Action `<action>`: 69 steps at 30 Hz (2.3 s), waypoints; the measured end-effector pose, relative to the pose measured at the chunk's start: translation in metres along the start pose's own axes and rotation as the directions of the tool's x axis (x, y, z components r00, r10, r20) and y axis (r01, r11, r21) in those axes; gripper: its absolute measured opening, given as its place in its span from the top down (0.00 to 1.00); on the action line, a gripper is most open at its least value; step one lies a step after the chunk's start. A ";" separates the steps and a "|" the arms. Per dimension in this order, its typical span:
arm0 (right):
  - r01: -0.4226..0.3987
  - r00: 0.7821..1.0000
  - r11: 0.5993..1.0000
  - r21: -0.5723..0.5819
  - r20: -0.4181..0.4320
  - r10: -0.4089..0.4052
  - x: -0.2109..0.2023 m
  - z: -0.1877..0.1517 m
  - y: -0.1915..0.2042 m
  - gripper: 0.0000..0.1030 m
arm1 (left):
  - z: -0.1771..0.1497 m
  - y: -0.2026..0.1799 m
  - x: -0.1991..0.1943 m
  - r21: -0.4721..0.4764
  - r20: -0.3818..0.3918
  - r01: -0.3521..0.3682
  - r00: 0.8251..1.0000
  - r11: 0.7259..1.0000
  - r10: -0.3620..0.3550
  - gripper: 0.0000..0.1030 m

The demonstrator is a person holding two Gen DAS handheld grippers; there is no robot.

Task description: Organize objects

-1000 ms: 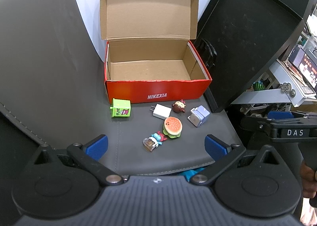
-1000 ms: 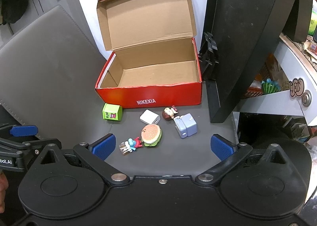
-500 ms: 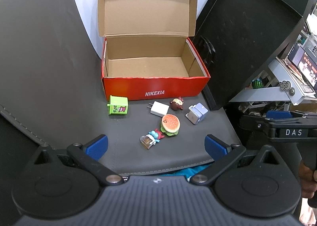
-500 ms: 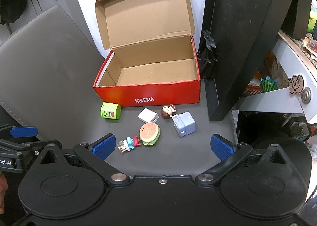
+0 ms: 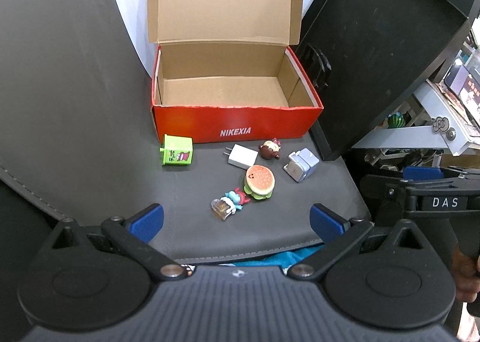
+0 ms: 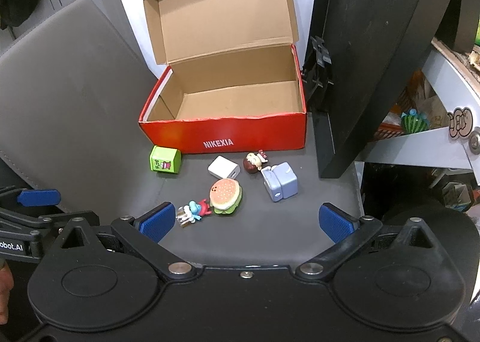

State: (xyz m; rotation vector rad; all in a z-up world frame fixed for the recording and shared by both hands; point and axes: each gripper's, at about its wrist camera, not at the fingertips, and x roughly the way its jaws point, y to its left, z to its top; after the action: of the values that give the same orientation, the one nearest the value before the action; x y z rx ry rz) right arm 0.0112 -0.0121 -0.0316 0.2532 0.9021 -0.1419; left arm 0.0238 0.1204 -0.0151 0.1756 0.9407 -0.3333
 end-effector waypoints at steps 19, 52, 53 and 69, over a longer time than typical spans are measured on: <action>0.025 0.999 0.999 0.037 -0.049 -0.024 0.040 0.008 -0.020 0.00 | 0.006 0.001 0.044 -0.009 -0.040 -0.010 0.999 1.000 0.010 0.01; -0.001 0.991 1.000 0.005 -0.135 0.001 0.122 0.026 -0.041 0.04 | 0.011 0.016 0.104 -0.160 -0.133 -0.106 0.988 0.981 0.085 0.18; -0.002 0.991 1.000 0.002 -0.136 0.003 0.124 0.027 -0.041 0.04 | 0.012 0.016 0.105 -0.165 -0.135 -0.108 0.987 0.980 0.086 0.19; -0.016 0.990 0.999 0.036 -0.137 0.021 0.157 0.033 -0.045 0.22 | 0.012 0.025 0.140 -0.255 -0.204 -0.146 0.974 0.956 0.095 0.37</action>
State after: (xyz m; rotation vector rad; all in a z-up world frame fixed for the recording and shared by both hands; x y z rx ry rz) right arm 0.1227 -0.0673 -0.1432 0.3064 1.0350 -0.1245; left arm 0.1176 0.1115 -0.1222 0.0155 1.1485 -0.0734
